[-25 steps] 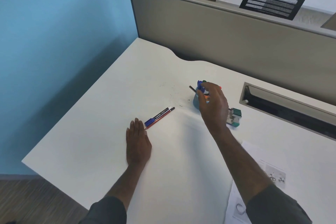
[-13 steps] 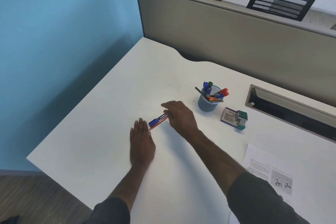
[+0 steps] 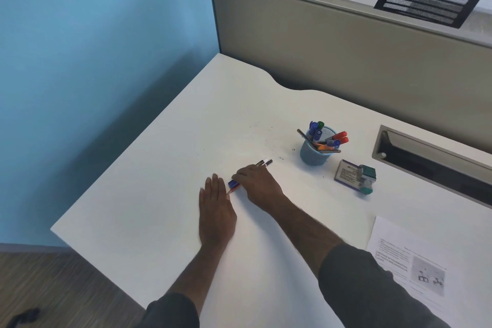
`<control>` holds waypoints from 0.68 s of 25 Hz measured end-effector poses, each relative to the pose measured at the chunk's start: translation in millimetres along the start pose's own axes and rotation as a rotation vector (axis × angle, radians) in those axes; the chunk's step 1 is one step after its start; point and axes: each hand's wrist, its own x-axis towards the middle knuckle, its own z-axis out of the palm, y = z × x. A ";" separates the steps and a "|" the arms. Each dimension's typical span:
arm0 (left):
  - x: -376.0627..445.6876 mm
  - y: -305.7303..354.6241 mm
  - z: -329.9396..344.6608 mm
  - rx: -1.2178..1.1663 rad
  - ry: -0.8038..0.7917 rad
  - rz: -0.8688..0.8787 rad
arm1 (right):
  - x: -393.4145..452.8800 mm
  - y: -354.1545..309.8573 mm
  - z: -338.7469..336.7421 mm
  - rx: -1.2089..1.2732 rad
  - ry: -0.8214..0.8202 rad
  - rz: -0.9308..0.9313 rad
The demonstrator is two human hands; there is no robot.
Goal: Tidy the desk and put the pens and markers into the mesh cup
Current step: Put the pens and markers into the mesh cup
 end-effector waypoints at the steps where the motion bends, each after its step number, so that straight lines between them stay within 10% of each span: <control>1: 0.0 -0.6 0.3 0.005 -0.004 0.002 | -0.4 0.3 0.3 -0.003 -0.004 0.003; 17: 7.2 0.0 -9.5 -0.149 0.108 0.088 | -15.7 1.1 -43.1 0.143 0.239 0.081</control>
